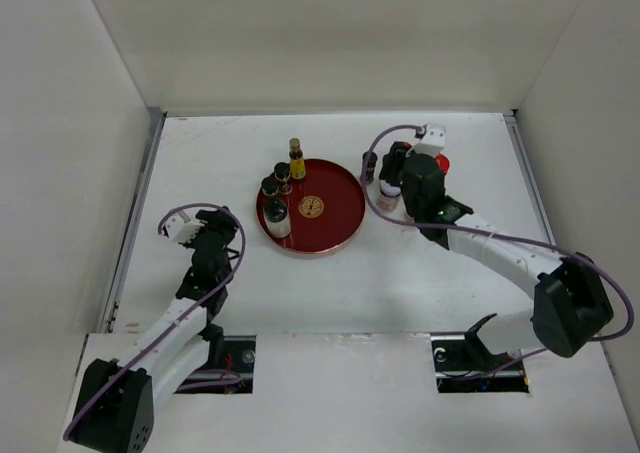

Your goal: Organize the condiment bottles

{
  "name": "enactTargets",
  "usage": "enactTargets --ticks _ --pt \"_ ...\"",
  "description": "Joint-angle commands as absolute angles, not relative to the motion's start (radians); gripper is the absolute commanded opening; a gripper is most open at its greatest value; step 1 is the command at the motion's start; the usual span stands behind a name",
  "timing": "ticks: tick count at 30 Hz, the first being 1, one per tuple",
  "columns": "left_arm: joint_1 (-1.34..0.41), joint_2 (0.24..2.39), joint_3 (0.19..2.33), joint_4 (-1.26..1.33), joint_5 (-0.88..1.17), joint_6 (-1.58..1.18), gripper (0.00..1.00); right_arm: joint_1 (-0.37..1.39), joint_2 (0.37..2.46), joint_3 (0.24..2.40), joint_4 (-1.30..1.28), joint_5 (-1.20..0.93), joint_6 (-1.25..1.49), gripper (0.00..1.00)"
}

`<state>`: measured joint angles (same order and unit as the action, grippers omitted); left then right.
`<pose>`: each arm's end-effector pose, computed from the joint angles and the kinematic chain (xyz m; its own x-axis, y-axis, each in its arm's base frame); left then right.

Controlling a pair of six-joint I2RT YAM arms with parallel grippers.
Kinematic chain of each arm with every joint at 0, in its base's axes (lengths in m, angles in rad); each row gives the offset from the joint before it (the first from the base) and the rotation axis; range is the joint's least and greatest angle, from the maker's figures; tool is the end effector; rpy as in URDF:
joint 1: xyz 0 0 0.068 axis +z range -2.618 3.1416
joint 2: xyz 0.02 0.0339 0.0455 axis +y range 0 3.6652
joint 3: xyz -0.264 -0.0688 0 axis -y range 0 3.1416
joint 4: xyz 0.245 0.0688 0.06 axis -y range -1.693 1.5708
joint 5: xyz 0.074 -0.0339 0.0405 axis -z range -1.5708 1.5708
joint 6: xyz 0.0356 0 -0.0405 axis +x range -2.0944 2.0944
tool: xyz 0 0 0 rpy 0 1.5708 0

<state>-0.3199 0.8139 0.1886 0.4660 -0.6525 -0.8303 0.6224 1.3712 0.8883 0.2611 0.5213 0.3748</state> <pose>0.1715 -0.0340 0.1944 0.1340 -0.6622 -0.7372 -0.3265 0.6729 -0.6638 0.2661 0.1691 0.2886 -0.2069 0.2423 -0.9479 -0.0377 0.9662 0.2552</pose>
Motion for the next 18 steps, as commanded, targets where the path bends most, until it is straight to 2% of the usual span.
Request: enactTargets --ticks 1,8,13,18 --pt "-0.28 0.793 0.16 0.505 -0.594 -0.925 0.47 0.536 1.388 0.988 0.219 0.583 0.305 0.55" --pt "-0.281 0.934 0.158 0.603 -0.548 -0.933 0.49 0.461 1.578 1.185 0.109 0.555 0.229 0.73" --pt "-0.268 0.957 0.164 0.612 -0.499 -0.939 0.52 0.44 1.699 1.305 0.019 0.517 0.206 0.87" --pt "-0.257 0.93 0.152 0.612 -0.505 -0.94 0.53 0.421 1.766 1.362 -0.026 0.52 0.203 0.92"
